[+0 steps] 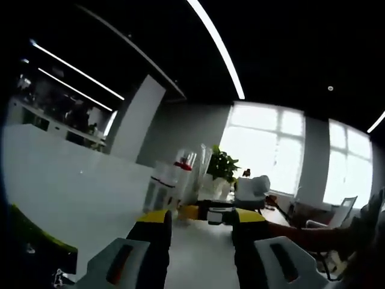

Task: Arrange the skincare products in the storage area until every visible bottle or jar stands upright without overlapping.

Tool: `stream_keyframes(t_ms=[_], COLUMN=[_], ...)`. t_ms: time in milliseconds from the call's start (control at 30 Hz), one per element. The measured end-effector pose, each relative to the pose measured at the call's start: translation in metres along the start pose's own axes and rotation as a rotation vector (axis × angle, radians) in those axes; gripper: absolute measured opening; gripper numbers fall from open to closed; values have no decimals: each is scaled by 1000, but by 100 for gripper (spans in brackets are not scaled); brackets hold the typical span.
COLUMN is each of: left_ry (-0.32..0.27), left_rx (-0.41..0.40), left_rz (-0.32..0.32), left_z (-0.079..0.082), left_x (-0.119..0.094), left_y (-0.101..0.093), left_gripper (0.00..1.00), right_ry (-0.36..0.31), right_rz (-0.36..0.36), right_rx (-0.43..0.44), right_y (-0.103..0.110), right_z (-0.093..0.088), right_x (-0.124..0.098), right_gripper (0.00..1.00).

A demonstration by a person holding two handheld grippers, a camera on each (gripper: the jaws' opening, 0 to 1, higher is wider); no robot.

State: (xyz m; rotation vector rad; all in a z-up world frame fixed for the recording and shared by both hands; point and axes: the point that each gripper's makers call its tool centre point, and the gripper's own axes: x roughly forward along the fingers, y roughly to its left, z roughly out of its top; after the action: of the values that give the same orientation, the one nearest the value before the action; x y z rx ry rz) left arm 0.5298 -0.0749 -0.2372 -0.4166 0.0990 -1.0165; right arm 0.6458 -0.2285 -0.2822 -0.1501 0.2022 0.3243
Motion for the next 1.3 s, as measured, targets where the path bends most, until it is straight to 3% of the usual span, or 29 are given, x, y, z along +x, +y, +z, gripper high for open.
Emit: stream_keyframes(t_ms=[533,600,733,933,1067,1167,1300], left_ry=[6,6,5,12,15,13,8], left_rx=[8,8,7,13,17,13,13], left_rz=[0,0,2,12,21,24,29], left_z=[-2,-3,-3,-3,-4,-4,-2], left_x=[1,1,1,1,1,0,0], left_y=[-4,-4,-3,0,2,3,5], left_gripper=[41,41,41,41,41,41,41], right_ry=[32,21,-79,-248,-371,-421,-470], right_rz=[52,57,55,-46,-100,-17,96], right_rx=[40,61,105,53,-22,-69,-137], right_y=[2,4,3,-5,2,32,75], right_z=[-6,-3,21,55,82,94,99], right_x=[-14,-18,-26,-53,-72,-82,-89], right_gripper=[30,35,60,69,70,66,52])
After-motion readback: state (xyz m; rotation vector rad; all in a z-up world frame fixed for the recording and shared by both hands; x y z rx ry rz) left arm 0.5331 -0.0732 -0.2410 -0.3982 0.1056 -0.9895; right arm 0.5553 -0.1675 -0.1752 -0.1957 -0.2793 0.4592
